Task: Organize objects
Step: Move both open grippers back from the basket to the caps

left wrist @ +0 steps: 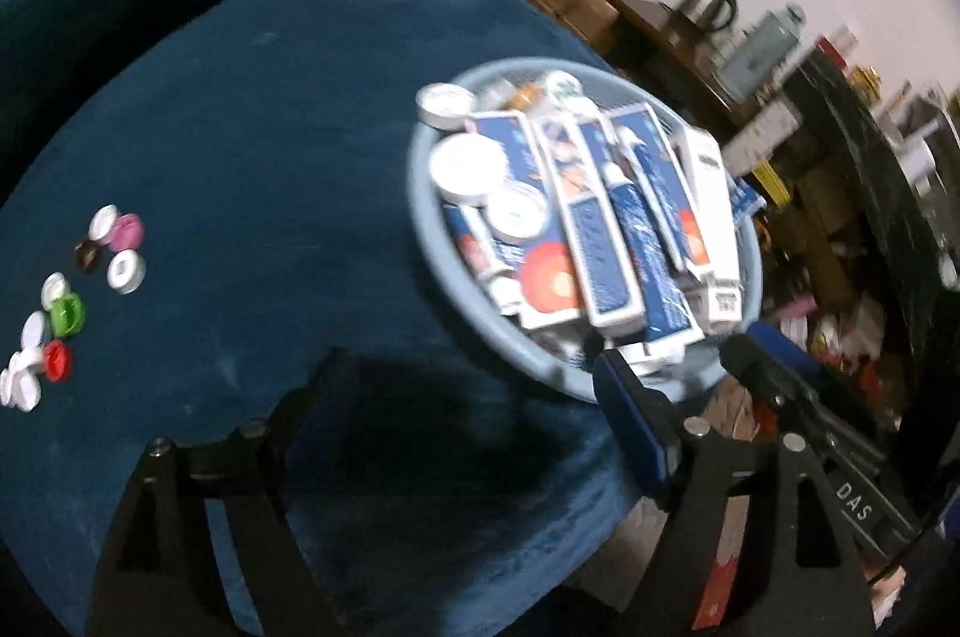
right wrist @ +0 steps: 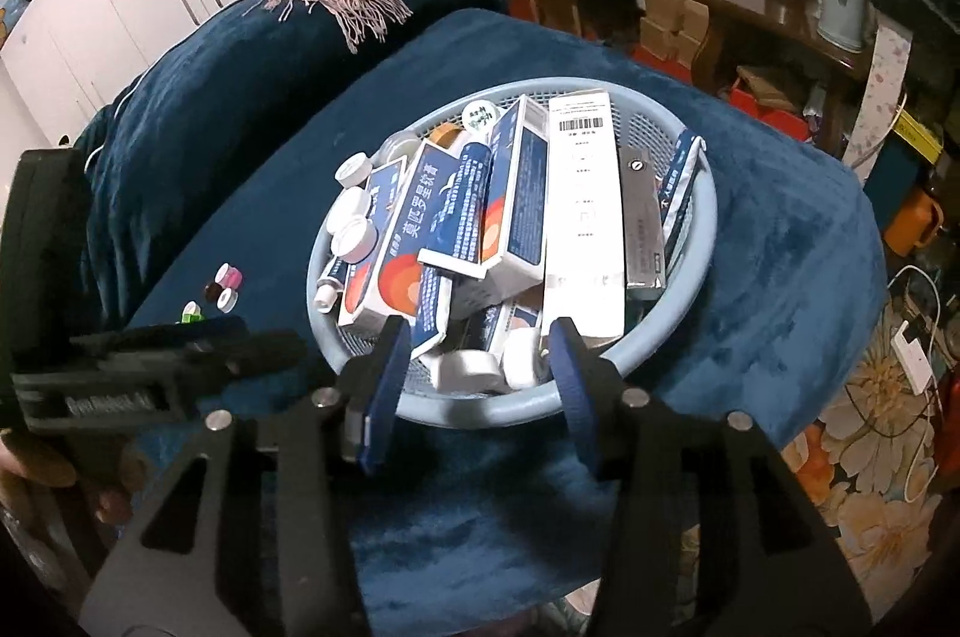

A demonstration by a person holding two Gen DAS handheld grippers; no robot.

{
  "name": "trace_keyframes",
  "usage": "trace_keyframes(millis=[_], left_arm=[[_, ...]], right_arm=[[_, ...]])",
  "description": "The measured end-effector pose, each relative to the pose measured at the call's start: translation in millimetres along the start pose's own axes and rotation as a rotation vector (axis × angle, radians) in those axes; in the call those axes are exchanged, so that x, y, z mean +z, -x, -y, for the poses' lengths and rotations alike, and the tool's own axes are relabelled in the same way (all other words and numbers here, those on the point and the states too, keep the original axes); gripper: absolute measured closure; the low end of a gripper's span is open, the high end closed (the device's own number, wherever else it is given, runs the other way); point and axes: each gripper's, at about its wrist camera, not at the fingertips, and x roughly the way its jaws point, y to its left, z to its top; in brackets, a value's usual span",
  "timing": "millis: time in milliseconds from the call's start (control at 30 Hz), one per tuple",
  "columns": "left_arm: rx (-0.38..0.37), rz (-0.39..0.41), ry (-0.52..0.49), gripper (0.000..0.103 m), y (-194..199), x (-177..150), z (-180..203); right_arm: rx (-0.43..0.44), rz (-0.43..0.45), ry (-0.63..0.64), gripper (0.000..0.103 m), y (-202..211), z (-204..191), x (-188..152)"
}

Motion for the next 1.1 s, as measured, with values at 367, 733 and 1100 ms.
trace_keyframes(millis=[367,733,1100], left_arm=[[0.114,0.077,0.103,0.001,25,-4,-41],[0.257,0.141,0.316,0.001,77,-48,-178],[0.338,0.106,0.530,0.001,76,-98,-294]], right_arm=[[0.057,0.027,0.070,0.023,5,-37,-12],[0.145,-0.011,0.244,0.007,-24,-128,-21],[0.218,-0.155,0.416,0.007,-100,-225,-39]])
